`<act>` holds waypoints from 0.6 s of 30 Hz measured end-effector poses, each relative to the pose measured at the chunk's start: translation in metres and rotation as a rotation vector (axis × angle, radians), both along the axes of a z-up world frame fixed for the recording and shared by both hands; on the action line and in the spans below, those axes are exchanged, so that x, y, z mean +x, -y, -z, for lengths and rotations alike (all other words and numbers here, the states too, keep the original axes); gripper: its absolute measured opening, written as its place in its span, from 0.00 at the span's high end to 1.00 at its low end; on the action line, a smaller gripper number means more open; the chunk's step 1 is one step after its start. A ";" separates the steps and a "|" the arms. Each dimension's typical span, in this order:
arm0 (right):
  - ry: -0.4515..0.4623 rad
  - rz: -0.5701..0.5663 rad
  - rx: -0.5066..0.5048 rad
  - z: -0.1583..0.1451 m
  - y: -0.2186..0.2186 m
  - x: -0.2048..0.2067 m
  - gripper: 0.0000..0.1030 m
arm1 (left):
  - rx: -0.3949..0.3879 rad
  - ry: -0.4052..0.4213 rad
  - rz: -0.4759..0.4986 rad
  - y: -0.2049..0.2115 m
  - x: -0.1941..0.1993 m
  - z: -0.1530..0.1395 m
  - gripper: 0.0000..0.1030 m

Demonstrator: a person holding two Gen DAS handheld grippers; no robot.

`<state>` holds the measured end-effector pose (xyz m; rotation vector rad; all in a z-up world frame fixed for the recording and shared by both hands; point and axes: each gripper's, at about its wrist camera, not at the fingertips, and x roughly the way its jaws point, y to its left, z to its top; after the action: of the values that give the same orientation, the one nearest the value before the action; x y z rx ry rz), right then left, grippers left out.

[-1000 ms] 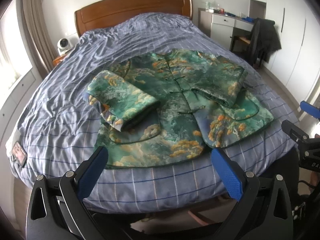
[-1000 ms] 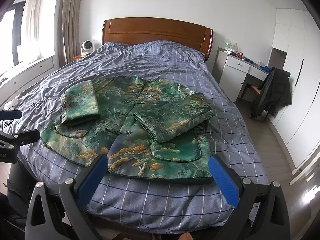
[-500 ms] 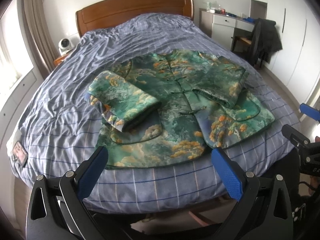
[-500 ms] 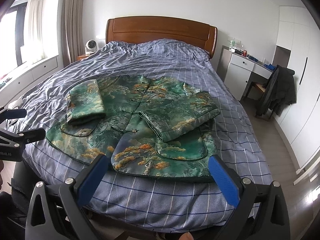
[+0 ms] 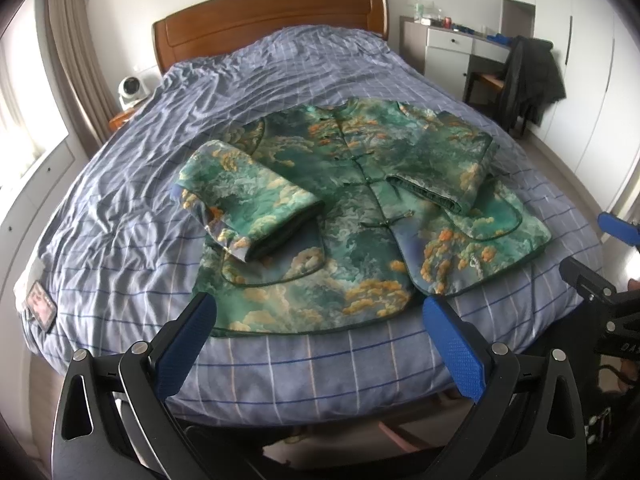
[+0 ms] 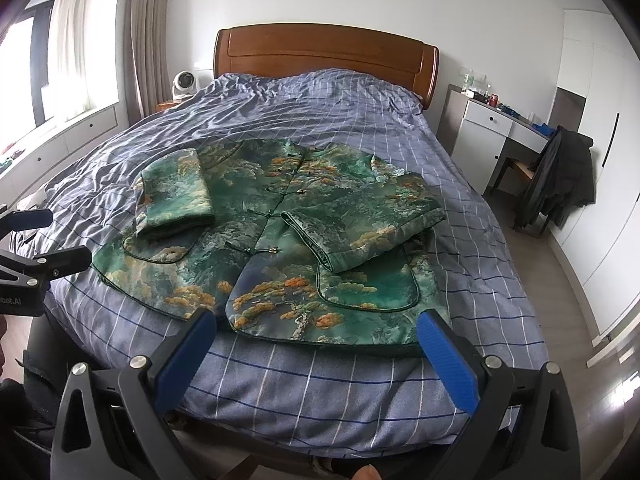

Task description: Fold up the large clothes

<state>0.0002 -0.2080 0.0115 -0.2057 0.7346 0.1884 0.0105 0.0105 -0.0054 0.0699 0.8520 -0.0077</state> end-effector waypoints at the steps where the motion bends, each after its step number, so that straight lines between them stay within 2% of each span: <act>1: -0.003 -0.001 -0.002 0.000 0.000 0.000 0.01 | 0.000 -0.001 0.000 0.000 0.000 0.000 0.00; 18: -0.010 0.003 0.003 0.002 0.001 0.001 0.01 | 0.003 0.001 0.000 -0.001 0.000 0.001 0.00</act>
<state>0.0016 -0.2089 0.0100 -0.2007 0.7447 0.1875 0.0103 0.0113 -0.0061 0.0722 0.8506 -0.0062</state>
